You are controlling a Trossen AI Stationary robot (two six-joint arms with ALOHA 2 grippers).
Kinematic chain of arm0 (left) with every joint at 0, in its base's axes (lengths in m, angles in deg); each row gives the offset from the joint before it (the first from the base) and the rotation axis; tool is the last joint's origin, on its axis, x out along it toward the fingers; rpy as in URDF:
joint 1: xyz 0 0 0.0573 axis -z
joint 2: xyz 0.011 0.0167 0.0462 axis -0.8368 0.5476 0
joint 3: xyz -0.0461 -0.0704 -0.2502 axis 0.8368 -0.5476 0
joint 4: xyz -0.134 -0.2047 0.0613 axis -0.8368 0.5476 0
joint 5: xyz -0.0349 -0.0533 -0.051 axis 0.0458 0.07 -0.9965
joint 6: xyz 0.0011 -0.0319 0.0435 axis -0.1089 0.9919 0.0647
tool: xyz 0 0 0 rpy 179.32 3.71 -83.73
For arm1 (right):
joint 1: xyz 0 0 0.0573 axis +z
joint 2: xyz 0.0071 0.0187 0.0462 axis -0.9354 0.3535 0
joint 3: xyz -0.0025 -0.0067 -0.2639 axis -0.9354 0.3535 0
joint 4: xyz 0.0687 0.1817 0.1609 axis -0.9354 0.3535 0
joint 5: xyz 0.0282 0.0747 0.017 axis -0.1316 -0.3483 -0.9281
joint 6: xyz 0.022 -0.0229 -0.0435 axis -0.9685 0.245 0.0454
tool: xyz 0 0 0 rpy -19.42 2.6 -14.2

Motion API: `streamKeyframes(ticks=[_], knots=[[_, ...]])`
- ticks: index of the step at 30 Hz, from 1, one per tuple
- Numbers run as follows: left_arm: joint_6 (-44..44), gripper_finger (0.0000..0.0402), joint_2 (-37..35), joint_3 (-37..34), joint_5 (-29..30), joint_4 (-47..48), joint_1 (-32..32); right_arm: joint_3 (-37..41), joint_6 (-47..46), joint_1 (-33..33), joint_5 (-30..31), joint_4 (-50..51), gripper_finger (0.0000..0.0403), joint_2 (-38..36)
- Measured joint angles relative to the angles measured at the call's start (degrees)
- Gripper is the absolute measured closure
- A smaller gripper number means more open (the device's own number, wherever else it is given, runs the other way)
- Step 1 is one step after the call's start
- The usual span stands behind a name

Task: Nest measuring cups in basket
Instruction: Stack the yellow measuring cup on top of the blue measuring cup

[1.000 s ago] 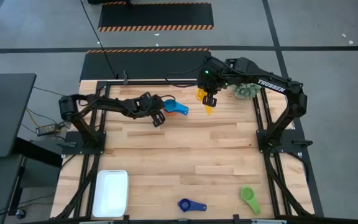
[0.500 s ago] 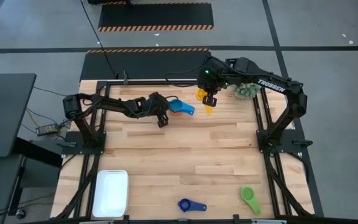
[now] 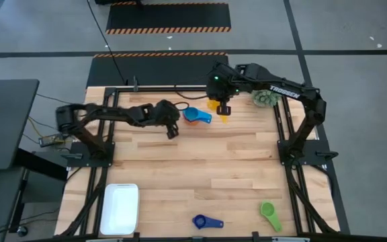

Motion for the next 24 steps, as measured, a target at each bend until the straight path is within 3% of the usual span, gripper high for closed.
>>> streamKeyframes(ticks=[7, 12, 24], knots=[[5.7, 0.0401, -14.4, -0.1, -0.5, 12.9, 3.2, 0.0, 9.1, -1.1, -0.6, -6.6, 0.0393, 4.9], [11.0, 0.0401, -22.0, 0.0, -0.2, 15.9, 6.0, 0.0, 14.8, -1.3, -2.0, -11.7, 0.0393, 9.2], [19.8, 0.0401, -25.7, 0.0, 1.7, 24.0, 10.7, -6.4, 21.5, -1.1, -3.6, -13.3, 0.0393, 20.8]])
